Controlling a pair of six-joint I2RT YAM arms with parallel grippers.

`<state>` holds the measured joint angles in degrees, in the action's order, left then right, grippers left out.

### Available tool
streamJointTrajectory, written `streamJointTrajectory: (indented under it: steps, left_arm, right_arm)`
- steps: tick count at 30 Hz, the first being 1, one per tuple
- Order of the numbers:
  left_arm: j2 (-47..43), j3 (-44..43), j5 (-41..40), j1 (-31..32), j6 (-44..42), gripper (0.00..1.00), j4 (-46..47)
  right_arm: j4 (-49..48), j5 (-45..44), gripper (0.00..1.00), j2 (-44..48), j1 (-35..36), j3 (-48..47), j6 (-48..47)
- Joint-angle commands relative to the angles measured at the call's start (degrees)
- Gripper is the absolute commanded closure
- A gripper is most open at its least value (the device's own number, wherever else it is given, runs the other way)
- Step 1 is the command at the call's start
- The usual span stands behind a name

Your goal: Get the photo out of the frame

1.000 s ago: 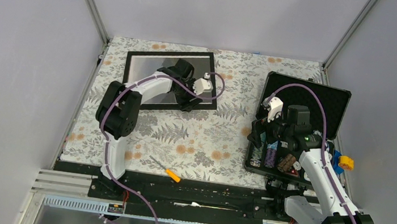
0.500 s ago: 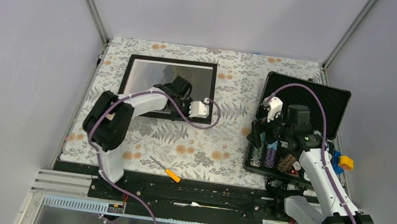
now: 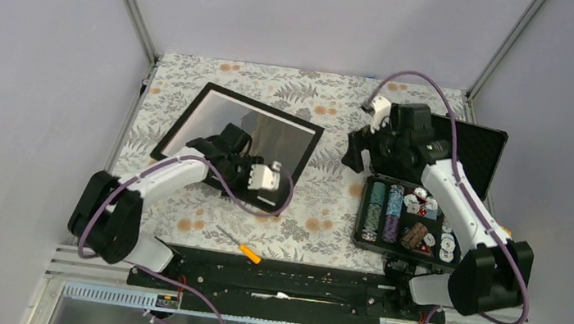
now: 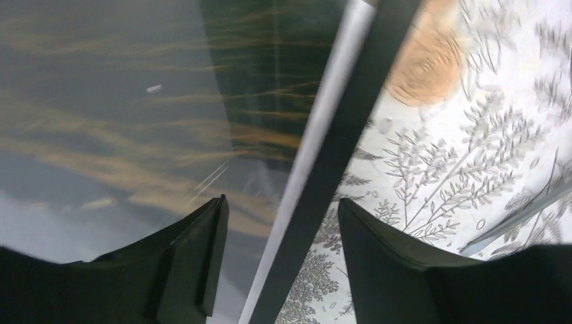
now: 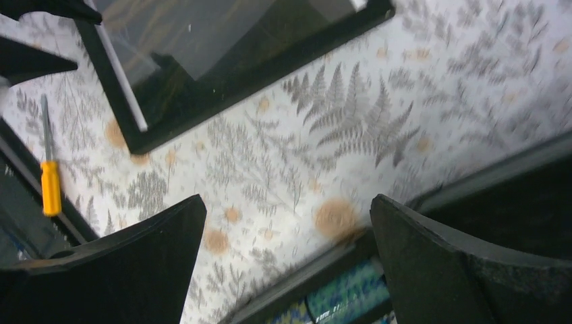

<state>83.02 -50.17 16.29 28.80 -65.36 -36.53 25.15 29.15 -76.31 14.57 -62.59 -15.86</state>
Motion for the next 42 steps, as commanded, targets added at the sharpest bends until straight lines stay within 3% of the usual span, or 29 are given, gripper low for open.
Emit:
streamJointTrajectory:
  steps: [1, 5, 7, 12, 22, 33, 42]
  left_arm:
    - [-9.3, -6.4, 8.9, -6.2, 17.4, 0.29, 3.6]
    - [-17.5, -2.2, 11.8, -12.3, 29.8, 0.20, 6.2]
    - [-21.2, 1.4, 11.7, -15.1, 31.5, 0.15, 6.8]
    - [-25.7, 8.0, 8.7, -21.5, 29.5, 0.14, 5.9]
    - [-20.5, 10.6, 4.5, -28.3, 24.3, 0.20, 6.0]
    - [-16.3, 14.5, 2.9, -28.4, 20.0, 0.20, 11.0]
    - [-7.1, 12.8, -0.4, -28.4, 21.7, 0.22, 16.7]
  right_arm:
    - [-0.5, -4.8, 0.00, -7.0, 4.6, -12.0, 2.1]
    - [-0.5, -8.3, 0.00, -16.1, 8.9, -23.9, 2.7]
    - [-0.3, -9.0, 0.00, -22.7, 10.8, -29.3, 2.9]
    - [1.1, -10.6, 0.00, -37.2, 14.1, -42.8, 2.8]
    - [1.6, -10.8, 0.00, -59.0, 14.5, -64.7, 2.3]
    - [-2.5, -15.3, 0.00, -70.2, 14.5, -70.9, -0.2]
    - [-2.4, -15.2, 0.02, -70.2, 14.4, -66.4, -2.3]
